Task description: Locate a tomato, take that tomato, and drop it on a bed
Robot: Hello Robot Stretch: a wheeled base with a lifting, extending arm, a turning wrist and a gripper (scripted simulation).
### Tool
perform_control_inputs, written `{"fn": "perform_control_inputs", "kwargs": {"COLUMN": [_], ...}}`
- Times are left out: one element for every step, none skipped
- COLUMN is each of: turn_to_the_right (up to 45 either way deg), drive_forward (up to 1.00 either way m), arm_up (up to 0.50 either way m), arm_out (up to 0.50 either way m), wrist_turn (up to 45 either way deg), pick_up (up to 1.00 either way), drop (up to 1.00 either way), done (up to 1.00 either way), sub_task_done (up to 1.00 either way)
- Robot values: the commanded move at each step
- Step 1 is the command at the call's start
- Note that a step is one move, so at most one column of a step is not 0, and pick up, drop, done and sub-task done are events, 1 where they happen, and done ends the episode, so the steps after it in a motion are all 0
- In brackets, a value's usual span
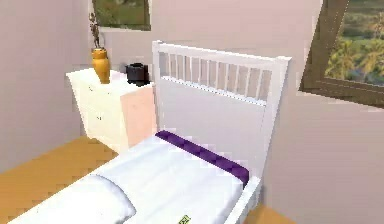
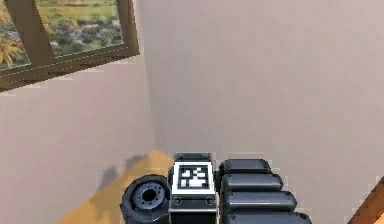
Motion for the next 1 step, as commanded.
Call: {"fn": "perform_control_inputs", "kwargs": {"turn_to_the_right": [39.0], "drive_forward": [0.00], "arm_up": [0.00], "arm_out": [0.00], "wrist_turn": [0.0], "pick_up": [0.00], "drop": [0.00], "done": [0.00], "sub_task_done": [0.00]}}
